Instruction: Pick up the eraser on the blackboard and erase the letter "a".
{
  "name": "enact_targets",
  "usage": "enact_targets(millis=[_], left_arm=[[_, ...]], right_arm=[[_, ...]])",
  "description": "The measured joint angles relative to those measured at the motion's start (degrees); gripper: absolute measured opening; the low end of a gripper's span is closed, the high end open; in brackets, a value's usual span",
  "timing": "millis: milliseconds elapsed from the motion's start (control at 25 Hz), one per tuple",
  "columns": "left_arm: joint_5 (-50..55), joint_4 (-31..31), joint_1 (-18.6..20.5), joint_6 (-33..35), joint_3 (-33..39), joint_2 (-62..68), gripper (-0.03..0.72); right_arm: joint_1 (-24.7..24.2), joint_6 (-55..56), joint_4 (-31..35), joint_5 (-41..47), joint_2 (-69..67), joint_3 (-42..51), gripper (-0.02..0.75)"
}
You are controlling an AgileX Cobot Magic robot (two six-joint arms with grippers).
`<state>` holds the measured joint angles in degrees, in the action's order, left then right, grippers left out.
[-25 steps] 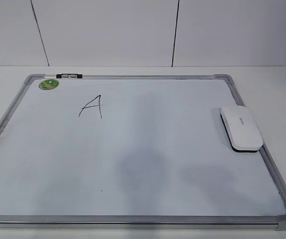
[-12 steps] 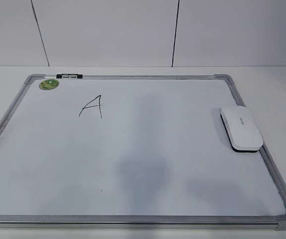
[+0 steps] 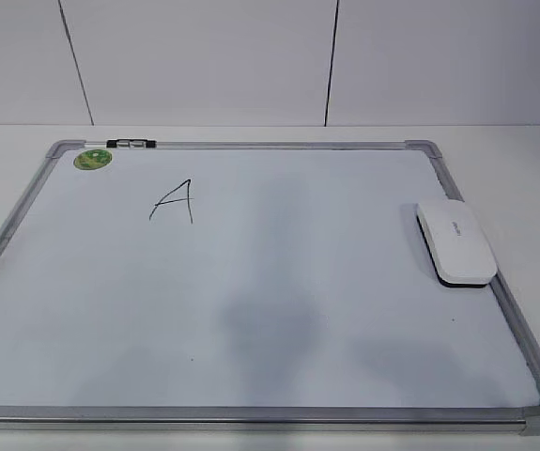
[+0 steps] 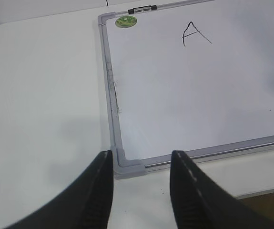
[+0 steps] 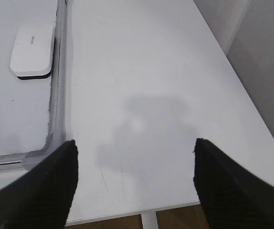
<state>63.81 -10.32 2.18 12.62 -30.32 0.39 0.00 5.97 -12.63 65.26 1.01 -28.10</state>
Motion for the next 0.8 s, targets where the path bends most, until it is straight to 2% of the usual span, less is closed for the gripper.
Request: enact_targets(millis=[440,800], left_arm=[[0.0,0.0,0.0,0.0,0.0,0.0,0.284],[0.0,0.0,0.0,0.0,0.0,0.0,0.262]], right_arm=[[0.0,0.0,0.14,0.0,0.0,0.0,0.589],[0.0,-5.97,7.25,0.0,0.0,0.0,0.589]])
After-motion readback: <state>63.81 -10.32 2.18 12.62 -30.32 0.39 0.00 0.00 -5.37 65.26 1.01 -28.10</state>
